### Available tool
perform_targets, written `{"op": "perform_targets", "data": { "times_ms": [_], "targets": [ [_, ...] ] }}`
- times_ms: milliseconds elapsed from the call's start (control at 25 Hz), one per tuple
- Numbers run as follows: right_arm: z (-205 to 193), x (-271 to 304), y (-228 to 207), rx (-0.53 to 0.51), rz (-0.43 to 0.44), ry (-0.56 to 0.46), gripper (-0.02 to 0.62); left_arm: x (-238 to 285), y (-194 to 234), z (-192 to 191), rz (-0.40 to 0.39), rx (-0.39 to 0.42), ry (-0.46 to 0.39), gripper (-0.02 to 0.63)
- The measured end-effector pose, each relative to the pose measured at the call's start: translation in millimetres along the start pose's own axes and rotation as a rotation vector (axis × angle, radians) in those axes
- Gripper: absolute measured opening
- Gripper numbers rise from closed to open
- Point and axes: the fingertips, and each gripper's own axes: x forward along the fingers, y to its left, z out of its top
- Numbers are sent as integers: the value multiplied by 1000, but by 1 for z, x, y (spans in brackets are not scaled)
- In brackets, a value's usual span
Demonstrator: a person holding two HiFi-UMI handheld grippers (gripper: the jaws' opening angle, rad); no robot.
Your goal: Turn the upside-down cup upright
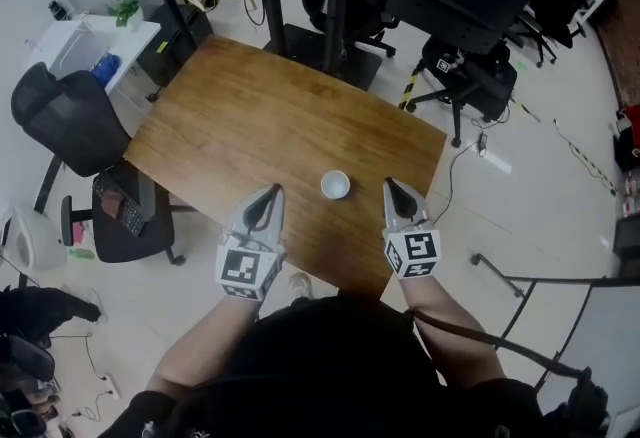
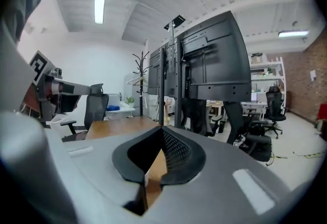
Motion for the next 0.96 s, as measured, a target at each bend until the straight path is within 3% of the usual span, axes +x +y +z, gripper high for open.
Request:
{"op": "perform_targets", "data": {
  "times_ms": [120, 400, 960],
  "targets": [
    [0, -8, -7, -7, -38, 10, 0, 21, -17, -25, -70, 5, 62, -2],
    [-8, -22, -10, 31, -88, 27, 2, 32, -48, -19, -183, 39, 58, -2],
    [-24, -16, 7, 63, -51, 38, 1, 44, -46, -26, -206, 22, 92, -2]
  ]
}}
